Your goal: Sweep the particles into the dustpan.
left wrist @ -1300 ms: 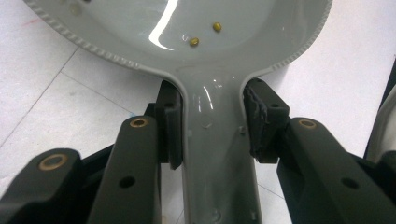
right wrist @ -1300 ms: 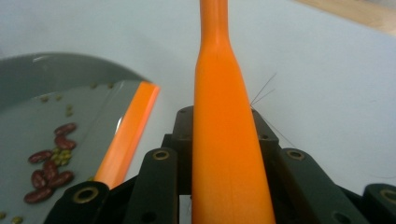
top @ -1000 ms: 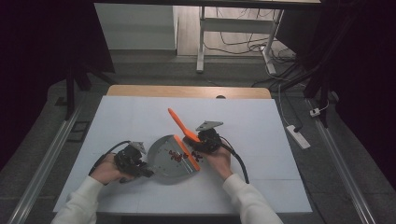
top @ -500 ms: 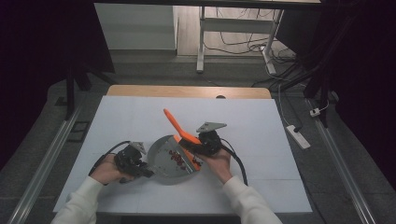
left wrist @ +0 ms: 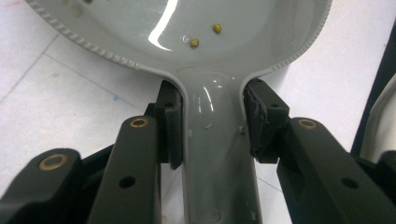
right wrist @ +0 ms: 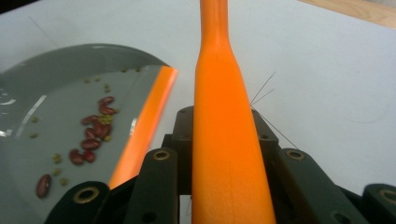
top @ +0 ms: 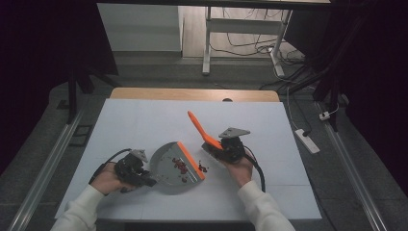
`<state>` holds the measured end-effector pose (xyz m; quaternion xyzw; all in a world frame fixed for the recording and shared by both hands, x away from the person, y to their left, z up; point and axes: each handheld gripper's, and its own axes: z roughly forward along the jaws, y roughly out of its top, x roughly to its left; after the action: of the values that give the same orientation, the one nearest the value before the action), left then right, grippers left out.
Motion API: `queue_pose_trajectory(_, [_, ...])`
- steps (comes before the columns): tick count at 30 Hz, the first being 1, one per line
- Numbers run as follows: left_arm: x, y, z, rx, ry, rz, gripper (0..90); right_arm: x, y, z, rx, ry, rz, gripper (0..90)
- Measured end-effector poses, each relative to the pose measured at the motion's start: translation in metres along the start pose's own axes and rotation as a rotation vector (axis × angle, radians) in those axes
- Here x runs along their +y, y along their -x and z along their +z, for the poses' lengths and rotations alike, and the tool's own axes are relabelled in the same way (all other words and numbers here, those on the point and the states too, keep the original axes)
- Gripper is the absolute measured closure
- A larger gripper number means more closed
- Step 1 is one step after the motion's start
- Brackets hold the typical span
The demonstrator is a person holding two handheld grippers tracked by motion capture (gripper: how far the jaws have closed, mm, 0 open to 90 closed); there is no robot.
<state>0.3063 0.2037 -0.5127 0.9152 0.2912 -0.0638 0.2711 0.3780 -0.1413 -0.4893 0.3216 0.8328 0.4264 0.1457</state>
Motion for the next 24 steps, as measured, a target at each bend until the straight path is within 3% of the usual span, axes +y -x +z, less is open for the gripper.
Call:
queue_pose_trajectory(12, [-0.004,0.009,0.004,0.003,-0.005,-0.02,61.8,-0.018,-0.002,0.001,-0.017,-0.039,0.029,70.8])
queue_pose_trajectory(24, [-0.004,0.02,0.007,0.002,0.0,-0.027,61.7,-0.027,-0.024,-0.003,0.02,-0.051,0.07,70.8])
